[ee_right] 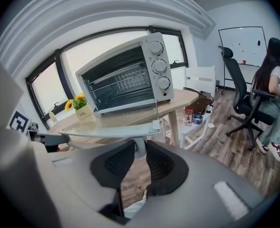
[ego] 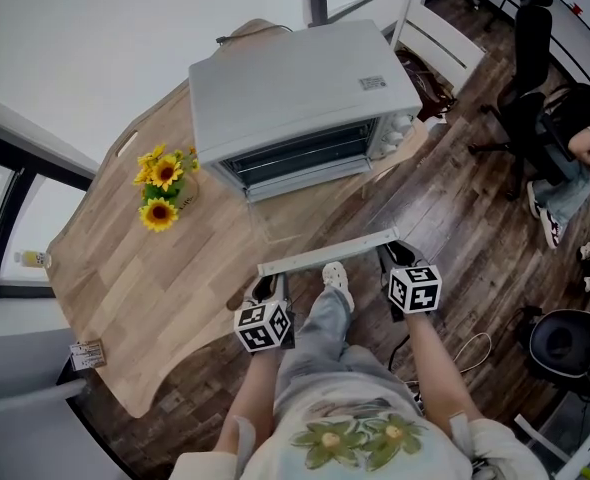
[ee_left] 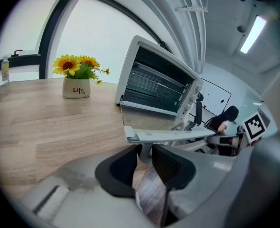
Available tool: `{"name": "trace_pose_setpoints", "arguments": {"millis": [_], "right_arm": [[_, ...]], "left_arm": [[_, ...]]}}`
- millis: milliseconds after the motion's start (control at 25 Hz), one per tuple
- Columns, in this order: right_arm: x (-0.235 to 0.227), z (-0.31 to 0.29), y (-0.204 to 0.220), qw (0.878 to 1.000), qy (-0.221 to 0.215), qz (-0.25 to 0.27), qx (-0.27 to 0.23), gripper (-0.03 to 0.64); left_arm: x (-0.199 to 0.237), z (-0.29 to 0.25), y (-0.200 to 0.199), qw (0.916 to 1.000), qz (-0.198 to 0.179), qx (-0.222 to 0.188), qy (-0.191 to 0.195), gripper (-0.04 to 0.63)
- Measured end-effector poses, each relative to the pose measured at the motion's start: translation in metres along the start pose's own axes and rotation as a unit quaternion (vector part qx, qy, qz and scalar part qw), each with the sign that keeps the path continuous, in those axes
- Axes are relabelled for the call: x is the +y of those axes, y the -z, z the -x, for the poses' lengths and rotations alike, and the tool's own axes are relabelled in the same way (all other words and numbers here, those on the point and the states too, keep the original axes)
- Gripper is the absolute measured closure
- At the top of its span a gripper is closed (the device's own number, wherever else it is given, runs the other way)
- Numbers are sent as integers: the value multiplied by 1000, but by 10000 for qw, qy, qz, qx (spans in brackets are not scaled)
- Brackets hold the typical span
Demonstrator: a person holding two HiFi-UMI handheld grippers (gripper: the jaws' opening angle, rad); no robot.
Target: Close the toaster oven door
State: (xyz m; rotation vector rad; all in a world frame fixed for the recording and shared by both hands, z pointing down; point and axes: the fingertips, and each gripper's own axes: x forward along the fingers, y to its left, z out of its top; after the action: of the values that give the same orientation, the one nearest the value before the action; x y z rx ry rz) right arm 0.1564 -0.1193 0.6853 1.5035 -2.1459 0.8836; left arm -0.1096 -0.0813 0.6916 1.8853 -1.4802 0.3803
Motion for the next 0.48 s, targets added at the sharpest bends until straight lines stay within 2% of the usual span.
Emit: {"name": "trace_pose_setpoints", "arguments": {"millis": [480], "right_arm": [[5,12,-17,9997,156,-165,-128,538]], "left_arm": [[-7,11,-19,9996,-100,228,-101,489]]}}
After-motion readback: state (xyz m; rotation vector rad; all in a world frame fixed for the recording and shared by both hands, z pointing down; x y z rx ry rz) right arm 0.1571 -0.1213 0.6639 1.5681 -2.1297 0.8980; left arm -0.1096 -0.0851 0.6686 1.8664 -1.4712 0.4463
